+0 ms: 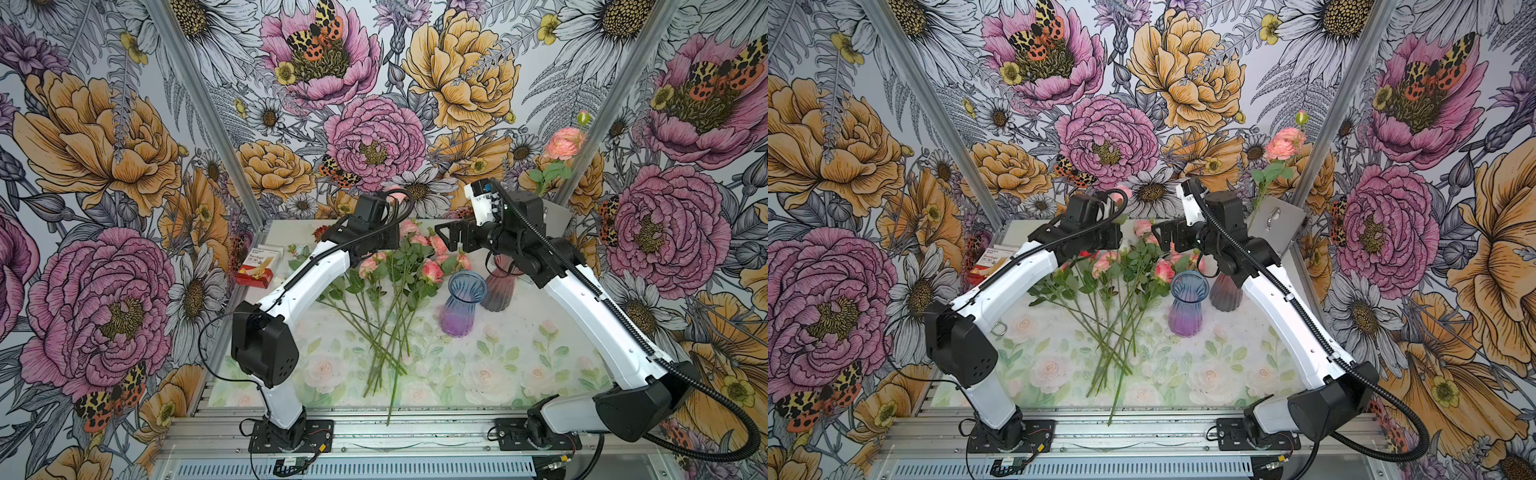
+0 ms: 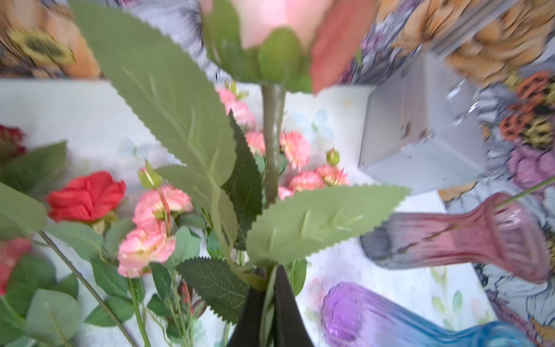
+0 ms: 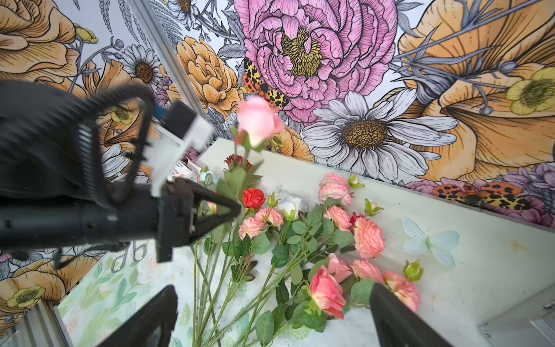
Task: Place the pink flowers into the vase
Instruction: Pick up the flower at the center of the board.
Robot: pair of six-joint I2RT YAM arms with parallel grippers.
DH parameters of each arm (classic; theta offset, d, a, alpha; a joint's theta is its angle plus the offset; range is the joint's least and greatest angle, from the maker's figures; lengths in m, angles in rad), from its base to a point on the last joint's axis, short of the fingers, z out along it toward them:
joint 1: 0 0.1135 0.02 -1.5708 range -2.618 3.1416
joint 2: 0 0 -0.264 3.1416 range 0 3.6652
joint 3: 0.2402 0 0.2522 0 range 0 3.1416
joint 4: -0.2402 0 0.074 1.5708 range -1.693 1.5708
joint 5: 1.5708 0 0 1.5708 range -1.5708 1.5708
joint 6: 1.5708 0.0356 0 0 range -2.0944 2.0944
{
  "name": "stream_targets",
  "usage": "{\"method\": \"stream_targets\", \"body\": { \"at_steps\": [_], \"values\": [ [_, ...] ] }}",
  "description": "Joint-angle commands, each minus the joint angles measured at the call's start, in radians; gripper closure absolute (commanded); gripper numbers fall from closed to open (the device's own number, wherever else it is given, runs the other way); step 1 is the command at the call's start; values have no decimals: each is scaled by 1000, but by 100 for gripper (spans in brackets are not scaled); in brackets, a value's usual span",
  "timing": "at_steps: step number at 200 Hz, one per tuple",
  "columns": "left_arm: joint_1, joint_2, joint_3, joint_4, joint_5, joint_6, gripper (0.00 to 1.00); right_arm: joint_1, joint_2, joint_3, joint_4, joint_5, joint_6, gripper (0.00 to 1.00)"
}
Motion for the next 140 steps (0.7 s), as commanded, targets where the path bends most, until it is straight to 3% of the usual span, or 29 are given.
{"method": "stream_targets", "body": {
  "at_steps": [1, 24, 85, 140],
  "values": [
    [40, -82, -25, 134, -51, -13, 100, -1, -19, -33, 7, -55, -8, 6],
    [51, -101, 12, 165, -17, -45, 99, 27, -1, -35, 7, -99, -13, 14],
    [-28, -124, 19, 219, -40, -98, 99, 106, 98, 53, 15, -176, 14, 36],
    [-55, -141, -1, 240, -24, -137, 99, 119, 156, 87, 53, -188, 54, 41]
  ]
}}
